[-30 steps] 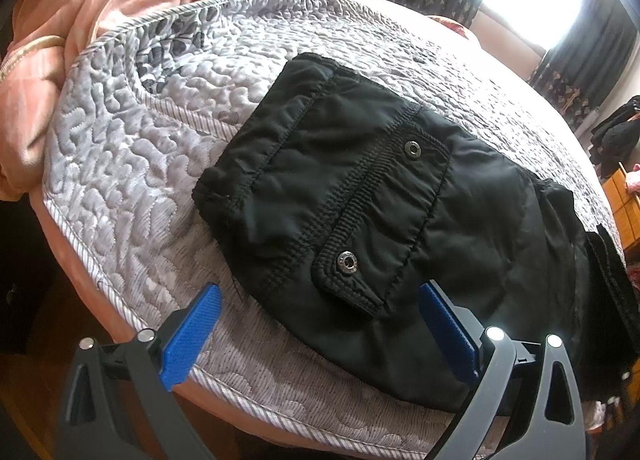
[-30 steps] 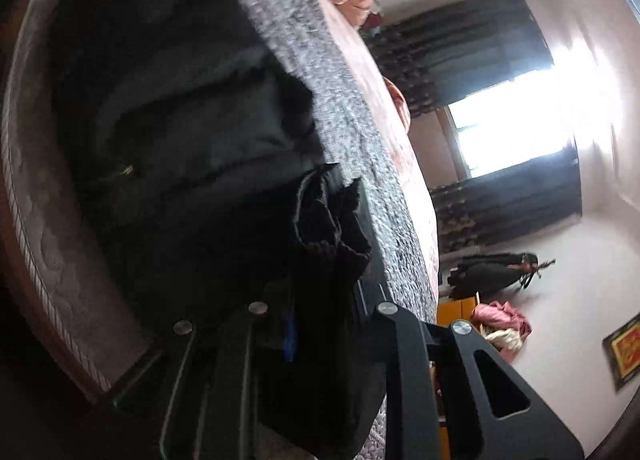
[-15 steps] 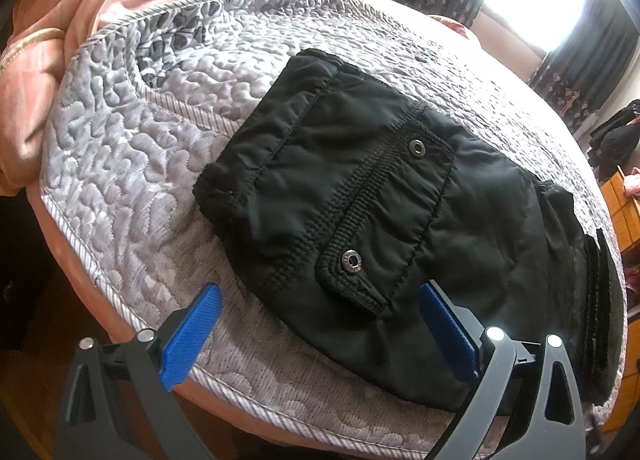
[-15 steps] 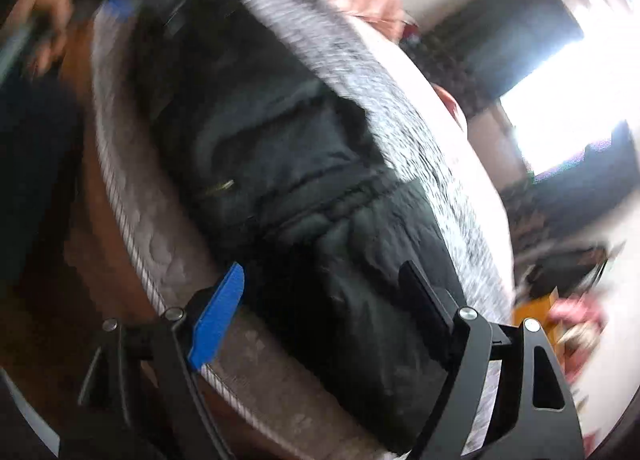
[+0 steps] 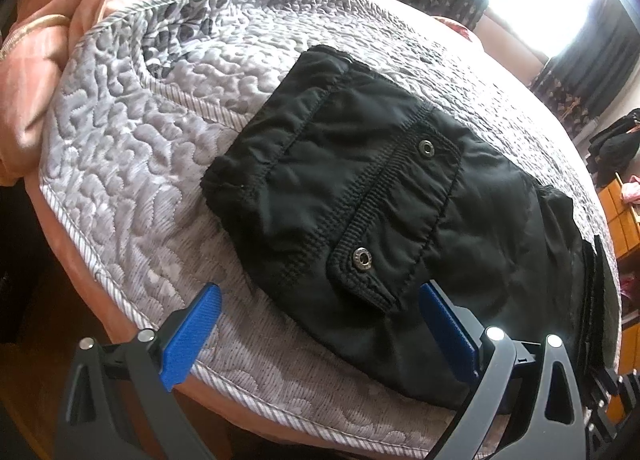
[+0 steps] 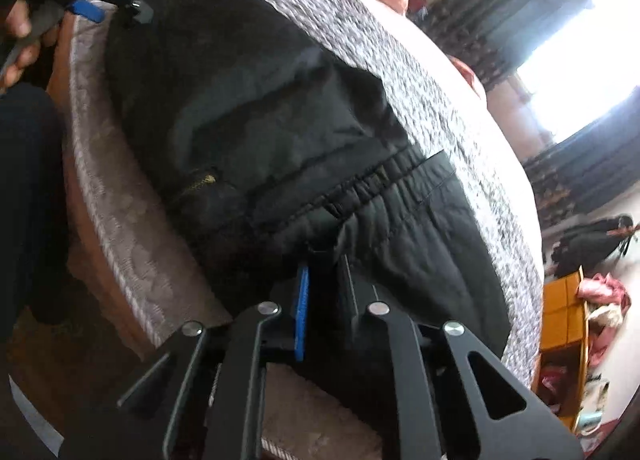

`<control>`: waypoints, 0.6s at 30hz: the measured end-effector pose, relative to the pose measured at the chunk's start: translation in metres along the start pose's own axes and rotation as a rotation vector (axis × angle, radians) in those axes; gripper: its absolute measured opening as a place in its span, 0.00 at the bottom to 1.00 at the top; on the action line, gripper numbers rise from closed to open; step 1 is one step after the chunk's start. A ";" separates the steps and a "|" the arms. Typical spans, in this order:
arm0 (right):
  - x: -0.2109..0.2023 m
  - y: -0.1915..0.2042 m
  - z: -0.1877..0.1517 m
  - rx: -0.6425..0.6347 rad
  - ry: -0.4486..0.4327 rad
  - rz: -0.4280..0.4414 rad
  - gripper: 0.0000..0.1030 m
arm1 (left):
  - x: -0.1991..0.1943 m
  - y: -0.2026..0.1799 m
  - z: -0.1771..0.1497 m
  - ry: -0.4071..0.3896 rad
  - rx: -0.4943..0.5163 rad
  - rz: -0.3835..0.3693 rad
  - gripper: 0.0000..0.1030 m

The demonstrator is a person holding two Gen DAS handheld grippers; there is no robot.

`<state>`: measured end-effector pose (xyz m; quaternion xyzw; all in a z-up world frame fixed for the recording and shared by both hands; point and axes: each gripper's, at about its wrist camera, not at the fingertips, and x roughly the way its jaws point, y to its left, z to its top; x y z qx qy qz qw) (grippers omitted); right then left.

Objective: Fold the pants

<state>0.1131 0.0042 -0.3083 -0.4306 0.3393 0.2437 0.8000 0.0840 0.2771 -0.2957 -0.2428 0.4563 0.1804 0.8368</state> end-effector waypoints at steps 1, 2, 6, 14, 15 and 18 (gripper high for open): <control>-0.005 0.003 -0.003 -0.011 -0.016 -0.006 0.10 | 0.000 -0.001 0.000 -0.001 0.003 0.002 0.96; -0.011 0.005 -0.003 -0.021 -0.032 -0.010 0.10 | 0.000 -0.002 0.000 -0.001 0.007 0.003 0.96; -0.014 0.015 -0.010 -0.070 -0.036 -0.005 0.10 | 0.002 -0.005 0.000 0.003 0.012 0.003 0.96; -0.015 0.012 -0.010 -0.091 -0.034 0.089 0.38 | 0.007 -0.001 0.005 0.022 0.010 -0.015 0.96; -0.024 0.003 -0.007 -0.060 -0.049 0.124 0.50 | 0.005 0.002 0.006 0.017 0.002 -0.027 0.96; -0.039 -0.043 0.003 0.173 -0.057 0.345 0.51 | -0.012 0.014 0.002 -0.021 -0.062 -0.078 0.96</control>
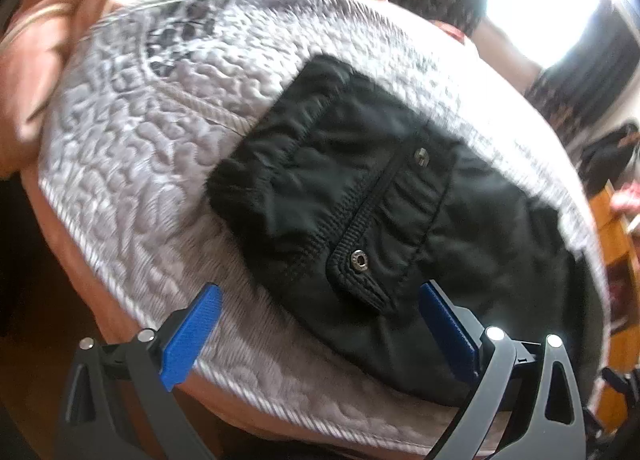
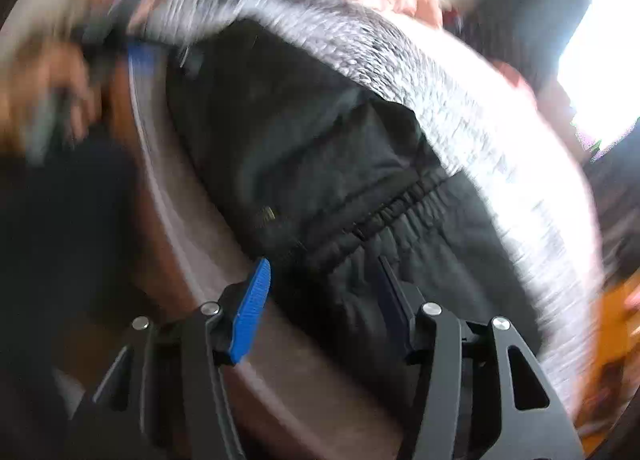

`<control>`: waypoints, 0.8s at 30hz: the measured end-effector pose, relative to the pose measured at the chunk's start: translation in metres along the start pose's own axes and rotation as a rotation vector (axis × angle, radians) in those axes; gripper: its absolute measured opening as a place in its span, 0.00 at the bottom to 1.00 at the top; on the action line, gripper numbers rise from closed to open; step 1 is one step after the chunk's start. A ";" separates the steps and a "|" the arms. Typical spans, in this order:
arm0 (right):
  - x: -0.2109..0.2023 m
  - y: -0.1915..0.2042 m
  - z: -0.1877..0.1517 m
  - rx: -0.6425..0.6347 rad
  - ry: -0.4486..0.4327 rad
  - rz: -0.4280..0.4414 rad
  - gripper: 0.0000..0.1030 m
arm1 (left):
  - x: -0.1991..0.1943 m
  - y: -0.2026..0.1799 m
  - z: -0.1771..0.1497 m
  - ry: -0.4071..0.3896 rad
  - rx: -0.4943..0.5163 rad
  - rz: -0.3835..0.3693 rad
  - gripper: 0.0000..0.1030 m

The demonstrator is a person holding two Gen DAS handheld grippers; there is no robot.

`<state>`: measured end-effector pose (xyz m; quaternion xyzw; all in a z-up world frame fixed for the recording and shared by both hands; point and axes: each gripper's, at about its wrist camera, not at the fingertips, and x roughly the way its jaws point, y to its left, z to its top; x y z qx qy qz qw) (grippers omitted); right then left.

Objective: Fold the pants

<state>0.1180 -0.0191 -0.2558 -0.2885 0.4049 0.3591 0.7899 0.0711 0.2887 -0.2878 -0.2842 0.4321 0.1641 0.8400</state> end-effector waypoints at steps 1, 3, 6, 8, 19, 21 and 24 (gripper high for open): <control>-0.003 -0.014 0.004 0.069 -0.003 0.031 0.50 | -0.006 0.004 -0.002 -0.007 -0.029 -0.024 0.96; -0.001 -0.048 0.010 0.193 0.000 0.056 0.49 | -0.013 0.009 -0.007 -0.012 -0.079 -0.073 0.96; 0.033 -0.077 0.013 0.265 0.107 0.022 0.48 | -0.014 0.020 -0.009 0.009 -0.175 -0.151 0.96; 0.054 -0.074 0.014 0.251 0.180 0.053 0.49 | -0.010 0.029 -0.009 0.031 -0.263 -0.213 0.96; 0.065 -0.073 0.194 0.149 0.299 0.492 0.83 | 0.018 0.076 -0.004 0.079 -0.602 -0.423 0.96; 0.080 -0.059 0.242 0.109 0.313 0.538 0.83 | 0.025 0.085 0.001 0.080 -0.641 -0.442 0.96; 0.111 -0.032 0.297 0.041 0.357 0.592 0.85 | 0.035 0.093 0.007 0.083 -0.679 -0.484 0.96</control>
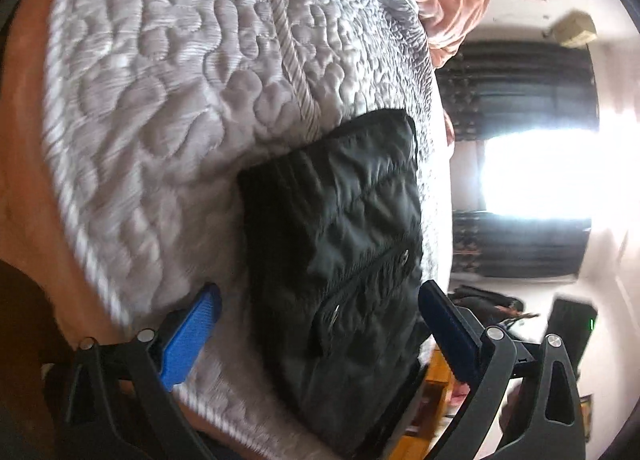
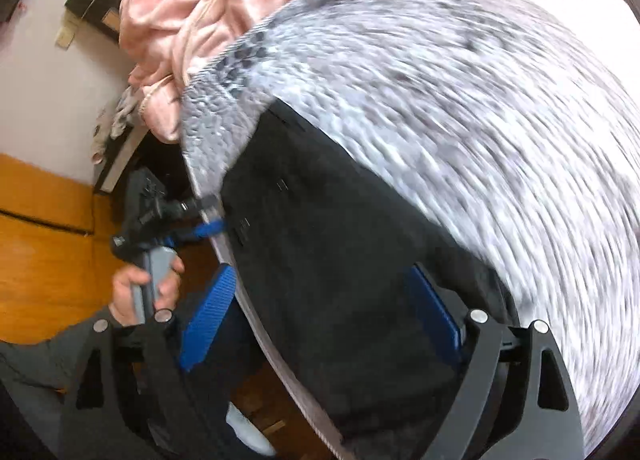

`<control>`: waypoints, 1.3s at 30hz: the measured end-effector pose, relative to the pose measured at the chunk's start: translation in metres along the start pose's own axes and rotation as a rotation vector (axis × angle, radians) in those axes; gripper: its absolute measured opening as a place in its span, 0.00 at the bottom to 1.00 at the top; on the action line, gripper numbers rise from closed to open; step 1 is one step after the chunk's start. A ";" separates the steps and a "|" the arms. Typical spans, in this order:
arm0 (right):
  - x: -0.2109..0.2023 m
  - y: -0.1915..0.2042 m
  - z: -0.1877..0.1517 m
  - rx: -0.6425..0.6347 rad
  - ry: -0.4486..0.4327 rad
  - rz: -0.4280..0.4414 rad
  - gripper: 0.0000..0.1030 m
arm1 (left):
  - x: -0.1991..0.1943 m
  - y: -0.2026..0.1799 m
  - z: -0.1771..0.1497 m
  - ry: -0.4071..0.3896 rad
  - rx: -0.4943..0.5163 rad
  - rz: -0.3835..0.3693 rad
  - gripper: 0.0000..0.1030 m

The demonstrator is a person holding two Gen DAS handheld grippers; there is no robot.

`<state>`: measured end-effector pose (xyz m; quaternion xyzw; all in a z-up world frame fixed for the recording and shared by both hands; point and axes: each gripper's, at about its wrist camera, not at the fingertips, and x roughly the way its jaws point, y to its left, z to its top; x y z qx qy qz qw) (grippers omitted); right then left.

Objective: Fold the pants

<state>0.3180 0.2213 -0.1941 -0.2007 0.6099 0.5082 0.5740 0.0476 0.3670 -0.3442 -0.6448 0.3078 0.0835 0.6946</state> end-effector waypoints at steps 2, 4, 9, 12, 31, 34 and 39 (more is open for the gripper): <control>0.022 0.010 0.039 -0.041 0.065 -0.010 0.87 | 0.005 0.004 0.009 0.005 -0.031 -0.018 0.96; 0.049 0.023 0.072 -0.103 0.127 -0.025 0.87 | 0.008 0.008 0.014 0.004 -0.056 -0.035 0.96; 0.097 0.035 0.110 -0.201 0.220 -0.014 0.87 | 0.012 0.007 0.016 0.004 -0.052 -0.044 0.96; 0.132 0.043 0.127 -0.264 0.284 -0.006 0.87 | 0.017 -0.002 0.018 0.014 -0.029 -0.040 0.96; 0.205 0.067 0.153 -0.385 0.435 0.015 0.36 | 0.021 0.008 0.027 -0.014 -0.085 -0.011 0.36; 0.185 0.071 0.150 -0.388 0.406 0.014 0.32 | 0.014 -0.001 0.022 -0.028 -0.052 -0.019 0.33; 0.141 0.084 0.141 -0.407 0.347 -0.008 0.28 | 0.002 -0.032 0.017 -0.047 0.016 -0.038 0.30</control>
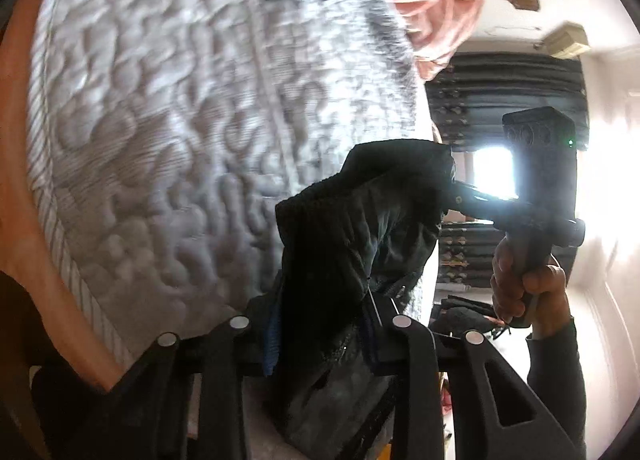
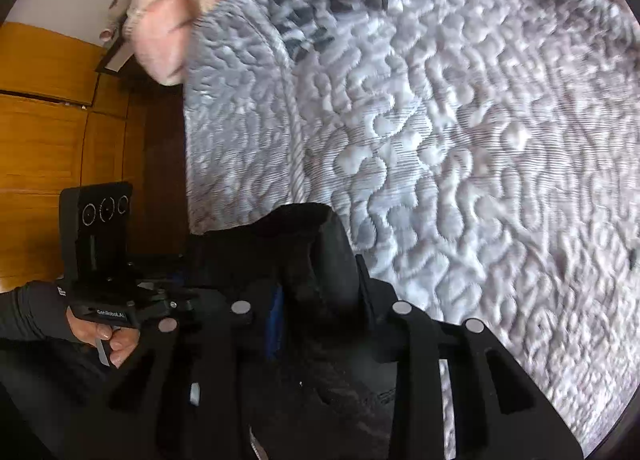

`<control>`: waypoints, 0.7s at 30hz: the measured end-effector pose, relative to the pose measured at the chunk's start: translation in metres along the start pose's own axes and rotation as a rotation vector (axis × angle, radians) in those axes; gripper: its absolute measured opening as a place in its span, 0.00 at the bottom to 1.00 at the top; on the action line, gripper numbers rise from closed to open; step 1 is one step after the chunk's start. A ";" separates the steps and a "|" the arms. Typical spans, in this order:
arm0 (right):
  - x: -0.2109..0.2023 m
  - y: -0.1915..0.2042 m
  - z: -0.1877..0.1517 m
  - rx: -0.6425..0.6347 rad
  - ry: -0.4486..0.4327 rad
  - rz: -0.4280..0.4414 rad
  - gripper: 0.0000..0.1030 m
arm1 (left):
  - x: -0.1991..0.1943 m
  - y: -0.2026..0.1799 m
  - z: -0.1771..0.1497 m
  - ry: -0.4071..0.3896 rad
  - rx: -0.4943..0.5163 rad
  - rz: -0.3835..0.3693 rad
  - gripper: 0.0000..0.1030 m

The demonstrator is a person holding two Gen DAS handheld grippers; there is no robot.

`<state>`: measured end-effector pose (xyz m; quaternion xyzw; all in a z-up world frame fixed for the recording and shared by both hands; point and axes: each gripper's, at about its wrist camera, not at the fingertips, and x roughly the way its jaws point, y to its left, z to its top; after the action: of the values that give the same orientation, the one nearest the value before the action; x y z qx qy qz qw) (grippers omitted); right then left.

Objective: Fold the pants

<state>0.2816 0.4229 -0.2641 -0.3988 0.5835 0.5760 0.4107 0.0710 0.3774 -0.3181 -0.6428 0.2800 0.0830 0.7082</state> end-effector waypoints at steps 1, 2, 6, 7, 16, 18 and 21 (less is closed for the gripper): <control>-0.009 0.003 -0.004 -0.003 -0.010 -0.007 0.28 | -0.003 -0.011 -0.001 -0.003 0.024 -0.006 0.30; -0.018 0.006 -0.008 -0.006 -0.020 -0.014 0.28 | -0.006 -0.021 -0.003 -0.006 0.050 -0.007 0.30; -0.070 0.021 -0.039 -0.009 -0.074 -0.057 0.27 | -0.016 -0.063 -0.014 -0.015 0.160 -0.006 0.29; -0.081 0.025 -0.047 -0.005 -0.088 -0.068 0.27 | -0.018 -0.078 -0.018 -0.016 0.195 -0.008 0.29; -0.154 0.055 -0.126 0.037 -0.198 -0.165 0.25 | -0.034 -0.163 -0.073 -0.005 0.429 -0.005 0.28; -0.164 0.060 -0.144 0.046 -0.223 -0.180 0.25 | -0.038 -0.179 -0.086 -0.004 0.470 0.000 0.28; -0.179 0.066 -0.168 0.061 -0.255 -0.198 0.24 | -0.044 -0.198 -0.108 0.000 0.539 0.009 0.28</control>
<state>0.2779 0.2549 -0.0739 -0.3651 0.5018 0.5608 0.5481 0.0972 0.2527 -0.1267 -0.4297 0.2949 0.0087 0.8534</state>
